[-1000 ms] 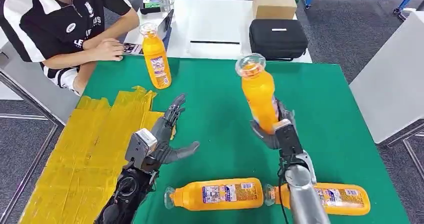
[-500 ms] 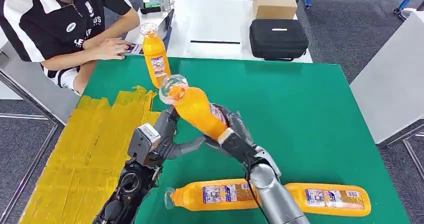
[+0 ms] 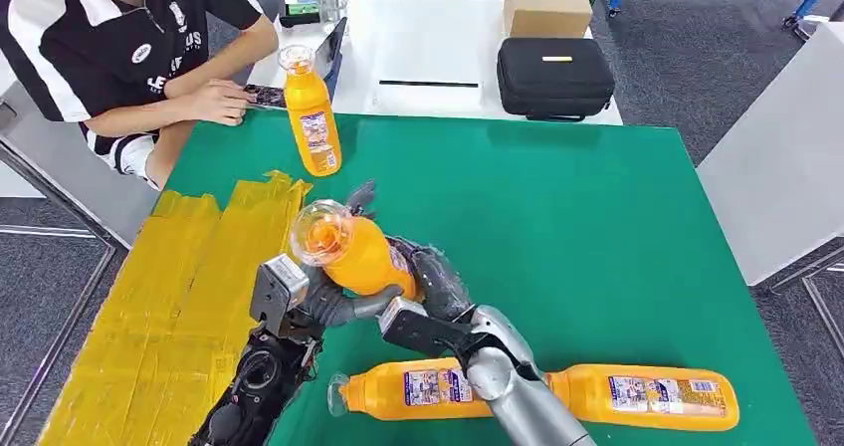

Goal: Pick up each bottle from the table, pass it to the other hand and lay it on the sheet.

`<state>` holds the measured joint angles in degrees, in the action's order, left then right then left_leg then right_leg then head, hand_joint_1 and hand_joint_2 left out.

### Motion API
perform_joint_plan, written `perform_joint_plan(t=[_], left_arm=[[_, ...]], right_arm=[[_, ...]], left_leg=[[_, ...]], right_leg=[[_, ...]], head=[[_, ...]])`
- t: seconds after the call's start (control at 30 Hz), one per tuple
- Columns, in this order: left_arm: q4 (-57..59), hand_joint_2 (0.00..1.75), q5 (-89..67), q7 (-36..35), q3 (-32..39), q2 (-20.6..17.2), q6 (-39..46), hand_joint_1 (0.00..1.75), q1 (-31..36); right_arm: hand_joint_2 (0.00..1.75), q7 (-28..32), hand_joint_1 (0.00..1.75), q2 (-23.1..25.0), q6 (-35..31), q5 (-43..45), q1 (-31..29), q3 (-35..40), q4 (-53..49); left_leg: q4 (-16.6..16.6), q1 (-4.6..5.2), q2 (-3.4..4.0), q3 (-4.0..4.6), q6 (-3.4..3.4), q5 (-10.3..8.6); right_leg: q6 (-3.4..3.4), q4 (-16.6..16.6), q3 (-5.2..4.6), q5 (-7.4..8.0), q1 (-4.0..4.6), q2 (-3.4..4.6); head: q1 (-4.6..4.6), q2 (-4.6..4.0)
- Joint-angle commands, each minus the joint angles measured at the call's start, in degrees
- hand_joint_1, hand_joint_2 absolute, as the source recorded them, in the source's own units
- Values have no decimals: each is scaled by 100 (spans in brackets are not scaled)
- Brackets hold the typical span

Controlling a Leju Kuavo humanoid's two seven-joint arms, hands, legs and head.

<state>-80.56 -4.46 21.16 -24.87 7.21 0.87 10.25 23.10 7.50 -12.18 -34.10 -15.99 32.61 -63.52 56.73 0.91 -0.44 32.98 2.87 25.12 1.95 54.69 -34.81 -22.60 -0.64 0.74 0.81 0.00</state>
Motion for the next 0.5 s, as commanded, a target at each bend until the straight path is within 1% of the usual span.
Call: perform_joint_plan(t=[0.03,0.1,0.17,0.27,0.3,0.33,0.37,0.4,0.43,0.47,0.5], left_arm=[[176,175,80,-43,96,-21,47,175,246],[223,175,194,-37,137,-22,61,175,255],[313,175,294,-6,146,-39,83,175,300],[394,175,448,27,140,-41,167,175,361],[376,175,468,25,164,-31,212,175,352],[324,175,488,20,188,-37,263,175,311],[324,175,488,20,188,-37,263,175,311],[324,175,488,20,192,-49,263,175,302],[252,175,509,12,227,-47,303,175,258],[231,175,518,11,259,-37,338,175,243],[212,175,485,21,284,-33,392,175,238]], right_arm=[[175,9,175,-231,-31,-78,37,680,37],[175,-22,175,-216,-122,9,18,643,92],[175,-35,175,-214,-196,31,40,587,25],[175,-96,175,-257,-235,11,127,412,-249],[175,-101,175,-267,-236,0,149,369,-319],[175,-125,161,-286,-242,-50,175,306,-418],[175,-125,161,-286,-242,-50,175,306,-418],[175,-124,145,-291,-242,-48,162,296,-428],[175,-222,2,-312,-321,-180,179,247,-486],[175,-336,0,-329,-436,-358,174,225,-518],[175,-422,0,-347,-481,-500,177,194,-564]], left_leg=[[-1,-8,-6,-16,-16,7],[2,-14,-4,-35,-27,17],[-2,-7,-4,-17,-15,7],[-2,-11,-8,-30,-23,13],[-1,-9,-11,-15,-15,6],[1,-13,-12,-29,-23,14],[-2,-6,-11,-15,-14,6],[-1,-7,-8,-13,-13,5],[0,-7,-9,-20,-16,9],[-2,-5,-7,-14,-12,5],[1,-10,-8,-29,-20,13]], right_leg=[[-6,-3,20,-8,8,-12],[-11,-2,39,-17,15,-14],[-6,-4,20,-7,7,-10],[-9,-3,34,-16,11,-17],[-5,-4,20,-9,9,-18],[-8,-3,35,-17,13,-22],[-5,-3,19,-9,7,-17],[-4,-4,16,-7,8,-14],[-5,-2,23,-11,8,-16],[-4,-3,16,-8,5,-13],[-7,-3,33,-16,10,-18]], head=[[0,0],[0,0],[0,0],[2,0],[-2,0],[2,0],[0,0],[-2,0],[2,0],[-2,0],[-2,0]])
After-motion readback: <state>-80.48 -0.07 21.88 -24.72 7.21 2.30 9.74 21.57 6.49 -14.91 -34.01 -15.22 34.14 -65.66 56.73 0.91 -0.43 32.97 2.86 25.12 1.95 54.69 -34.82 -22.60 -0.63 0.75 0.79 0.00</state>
